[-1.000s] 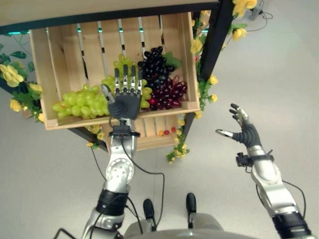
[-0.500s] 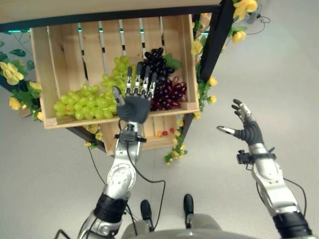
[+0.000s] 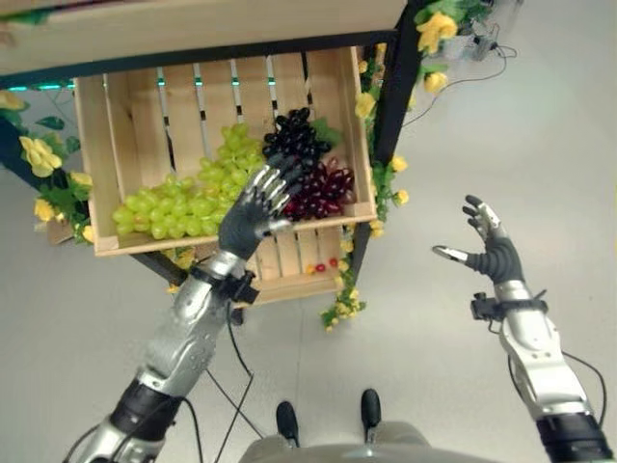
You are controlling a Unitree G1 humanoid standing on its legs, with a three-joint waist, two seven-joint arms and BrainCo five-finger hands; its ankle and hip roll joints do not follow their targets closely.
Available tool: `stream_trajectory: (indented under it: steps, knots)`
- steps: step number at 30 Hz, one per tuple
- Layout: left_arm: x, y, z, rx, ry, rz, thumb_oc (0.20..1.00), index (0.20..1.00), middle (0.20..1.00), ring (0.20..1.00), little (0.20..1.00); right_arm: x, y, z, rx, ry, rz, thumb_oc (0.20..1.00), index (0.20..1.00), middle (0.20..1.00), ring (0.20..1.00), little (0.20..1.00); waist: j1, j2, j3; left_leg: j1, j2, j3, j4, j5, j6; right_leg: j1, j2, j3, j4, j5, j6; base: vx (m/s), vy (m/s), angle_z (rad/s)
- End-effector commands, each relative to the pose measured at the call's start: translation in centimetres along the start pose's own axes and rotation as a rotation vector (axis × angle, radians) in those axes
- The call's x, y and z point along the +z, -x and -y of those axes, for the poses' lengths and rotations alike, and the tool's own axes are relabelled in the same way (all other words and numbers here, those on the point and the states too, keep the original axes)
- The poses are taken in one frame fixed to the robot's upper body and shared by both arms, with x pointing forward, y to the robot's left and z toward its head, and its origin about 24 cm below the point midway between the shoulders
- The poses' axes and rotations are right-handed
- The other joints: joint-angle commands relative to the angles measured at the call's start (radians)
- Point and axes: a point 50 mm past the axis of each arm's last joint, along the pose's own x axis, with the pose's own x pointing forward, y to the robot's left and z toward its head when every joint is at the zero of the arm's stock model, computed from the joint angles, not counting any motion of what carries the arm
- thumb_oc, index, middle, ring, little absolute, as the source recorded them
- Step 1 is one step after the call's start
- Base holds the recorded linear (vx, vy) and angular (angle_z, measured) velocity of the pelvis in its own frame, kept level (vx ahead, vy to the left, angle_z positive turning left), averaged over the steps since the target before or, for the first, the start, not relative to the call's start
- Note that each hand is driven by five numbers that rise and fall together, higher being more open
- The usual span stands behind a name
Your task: Pick up the fruits from the basket on one side to the basket on the other side
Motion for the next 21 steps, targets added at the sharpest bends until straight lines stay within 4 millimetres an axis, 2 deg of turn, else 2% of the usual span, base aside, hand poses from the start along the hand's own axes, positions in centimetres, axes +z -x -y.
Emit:
stream_trajectory:
  steps: [1, 2, 3, 5, 6, 7, 8, 9, 11, 12, 13, 14, 15, 16, 17, 18, 20, 21]
  knots:
    - [1.2, 0.1, -0.9, 0.043, -0.204, 0.090, 1.000, 1.000, 1.000, 1.000, 1.000, 2.0, -0.6, 1.7, -0.035, -0.017, 0.134, 1.000, 1.000, 1.000, 1.000, 1.000, 0.004, -0.039, -0.045, -0.041, -0.029, -0.150, 0.236, -0.128, -0.020, 0.001, -0.003, 0.016, 0.115, -0.138, 0.039, -0.04, 0.072, -0.43]
    - [1.1, 0.7, -1.3, 0.087, -0.266, 0.085, 1.000, 1.000, 1.000, 1.000, 1.000, 1.9, -0.9, 1.2, -0.017, -0.026, 0.133, 1.000, 1.000, 1.000, 1.000, 1.000, 0.028, -0.041, -0.046, -0.036, -0.086, -0.280, 0.256, -0.126, -0.010, -0.029, 0.004, 0.066, 0.136, -0.123, 0.042, 0.00, 0.119, -0.86]
    - [1.1, 1.3, -1.7, 0.116, -0.350, 0.084, 1.000, 1.000, 1.000, 1.000, 1.000, 1.8, -1.3, 0.5, 0.010, -0.055, 0.128, 1.000, 1.000, 1.000, 1.000, 1.000, 0.047, -0.039, -0.051, -0.030, -0.122, -0.403, 0.276, -0.153, 0.010, -0.055, 0.017, 0.151, 0.150, -0.112, 0.055, -0.03, 0.171, -1.05]
    - [1.7, 1.5, -2.0, 0.139, -0.481, 0.107, 1.000, 1.000, 1.000, 1.000, 1.000, 1.8, -1.2, 0.5, 0.018, -0.079, 0.133, 1.000, 1.000, 1.000, 1.000, 1.000, 0.032, -0.045, -0.061, -0.008, -0.117, -0.427, 0.244, -0.181, 0.013, -0.076, 0.011, 0.187, 0.143, -0.090, 0.078, -0.05, 0.193, -1.93]
    - [1.9, 1.6, -2.0, 0.136, -0.531, 0.116, 1.000, 1.000, 1.000, 1.000, 1.000, 1.6, -0.9, 0.7, 0.018, -0.072, 0.127, 1.000, 1.000, 1.000, 1.000, 1.000, 0.019, -0.048, -0.069, 0.001, -0.113, -0.403, 0.213, -0.200, 0.025, -0.085, 0.001, 0.188, 0.140, -0.080, 0.090, -0.13, 0.213, -1.48]
    - [2.0, 1.5, -1.9, 0.144, -0.578, 0.128, 1.000, 1.000, 1.000, 1.000, 1.000, 1.3, -0.6, 1.0, -0.002, -0.074, 0.117, 1.000, 1.000, 1.000, 1.000, 1.000, 0.007, -0.057, -0.075, 0.000, -0.111, -0.369, 0.191, -0.192, 0.025, -0.098, -0.016, 0.191, 0.135, -0.060, 0.107, -0.12, 0.236, -0.45]
    - [1.9, 1.4, -1.9, 0.152, -0.605, 0.133, 1.000, 1.000, 1.000, 1.000, 1.000, 1.3, -0.5, 1.1, -0.025, -0.088, 0.115, 1.000, 1.000, 1.000, 1.000, 1.000, 0.000, -0.061, -0.079, 0.005, -0.108, -0.340, 0.178, -0.205, 0.037, -0.114, -0.026, 0.196, 0.133, -0.052, 0.127, -0.18, 0.278, -0.33]
    - [2.1, 1.3, -2.1, 0.169, -0.661, 0.136, 1.000, 1.000, 1.000, 1.000, 1.000, 1.3, -0.5, 1.1, -0.044, -0.118, 0.119, 1.000, 1.000, 1.000, 1.000, 1.000, -0.012, -0.068, -0.069, 0.000, -0.120, -0.332, 0.182, -0.203, 0.045, -0.142, -0.032, 0.208, 0.138, -0.031, 0.146, -0.21, 0.275, -0.68]
    - [2.6, 1.2, -2.3, 0.160, -0.807, 0.154, 1.000, 1.000, 1.000, 1.000, 1.000, 1.3, -0.7, 0.9, -0.054, -0.133, 0.121, 1.000, 1.000, 1.000, 1.000, 1.000, -0.006, -0.086, -0.067, -0.018, -0.137, -0.260, 0.162, -0.212, 0.068, -0.190, -0.049, 0.229, 0.118, 0.016, 0.182, -0.27, 0.229, -1.02]
    - [2.6, 1.3, -2.3, 0.159, -0.819, 0.161, 1.000, 1.000, 1.000, 1.000, 1.000, 1.3, -0.7, 0.7, -0.051, -0.129, 0.123, 1.000, 1.000, 1.000, 1.000, 1.000, -0.013, -0.092, -0.060, -0.022, -0.137, -0.225, 0.154, -0.210, 0.070, -0.209, -0.065, 0.220, 0.102, 0.046, 0.199, -0.18, 0.138, -1.21]
    - [2.6, 1.3, -2.3, 0.160, -0.821, 0.162, 1.000, 1.000, 1.000, 1.000, 1.000, 1.3, -0.7, 0.6, -0.051, -0.130, 0.123, 1.000, 1.000, 1.000, 1.000, 1.000, -0.004, -0.095, -0.062, -0.024, -0.138, -0.214, 0.152, -0.210, 0.072, -0.212, -0.064, 0.230, 0.095, 0.053, 0.201, -0.34, 0.143, -1.31]
    - [2.5, 1.4, -2.7, 0.177, -0.868, 0.154, 1.000, 1.000, 1.000, 1.000, 1.000, 1.2, -1.0, 0.0, -0.052, -0.136, 0.122, 1.000, 1.000, 1.000, 1.000, 1.000, 0.009, -0.102, -0.048, -0.043, -0.128, -0.155, 0.153, -0.196, 0.070, -0.247, -0.085, 0.155, 0.084, 0.056, 0.198, -0.31, 0.135, -1.08]
    - [2.6, 1.6, -3.1, 0.200, -0.906, 0.142, 1.000, 1.000, 1.000, 1.000, 1.000, 1.6, -1.4, -0.5, -0.059, -0.162, 0.140, 1.000, 1.000, 1.000, 1.000, 1.000, 0.043, -0.088, -0.045, -0.046, -0.103, -0.110, 0.145, -0.193, 0.066, -0.254, -0.109, 0.014, 0.096, 0.022, 0.175, -0.31, 0.129, -1.06]
    - [2.6, 1.6, -3.1, 0.200, -0.907, 0.143, 1.000, 1.000, 1.000, 1.000, 1.000, 1.6, -1.4, -0.5, -0.059, -0.162, 0.140, 1.000, 1.000, 1.000, 1.000, 1.000, 0.042, -0.088, -0.045, -0.046, -0.104, -0.110, 0.144, -0.193, 0.066, -0.254, -0.109, 0.014, 0.096, 0.022, 0.175, -0.13, 0.107, -1.17]
    - [2.5, 1.9, -3.3, 0.216, -0.907, 0.134, 1.000, 1.000, 1.000, 1.000, 1.000, 1.7, -1.5, -0.9, -0.057, -0.175, 0.145, 1.000, 1.000, 1.000, 1.000, 1.000, 0.059, -0.077, -0.045, -0.046, -0.091, -0.088, 0.136, -0.185, 0.068, -0.239, -0.118, -0.050, 0.115, -0.004, 0.158, -0.24, 0.119, -1.82]
    - [2.1, 2.2, -3.5, 0.235, -0.871, 0.122, 1.000, 1.000, 1.000, 1.000, 1.000, 1.7, -1.5, -1.1, -0.054, -0.179, 0.143, 1.000, 1.000, 1.000, 1.000, 1.000, 0.049, -0.075, -0.044, -0.040, -0.075, -0.053, 0.097, -0.154, 0.077, -0.203, -0.121, -0.032, 0.177, -0.036, 0.147, -0.29, 0.136, -1.62]
    - [1.8, 2.2, -3.6, 0.238, -0.858, 0.108, 1.000, 1.000, 1.000, 1.000, 1.000, 1.6, -1.5, -1.2, -0.055, -0.181, 0.140, 1.000, 1.000, 1.000, 1.000, 1.000, 0.052, -0.081, -0.048, -0.037, -0.075, -0.032, 0.079, -0.140, 0.082, -0.194, -0.118, -0.009, 0.197, -0.040, 0.146, -0.23, 0.064, -1.20]
    - [1.0, 2.3, -3.6, 0.259, -0.788, 0.079, 1.000, 1.000, 1.000, 1.000, 1.000, 1.1, -1.1, -1.1, -0.071, -0.198, 0.117, 1.000, 1.000, 1.000, 1.000, 1.000, 0.041, -0.081, -0.058, -0.038, -0.063, 0.013, 0.072, -0.134, 0.096, -0.150, -0.113, -0.006, 0.261, -0.080, 0.142, -0.23, 0.015, -0.91]
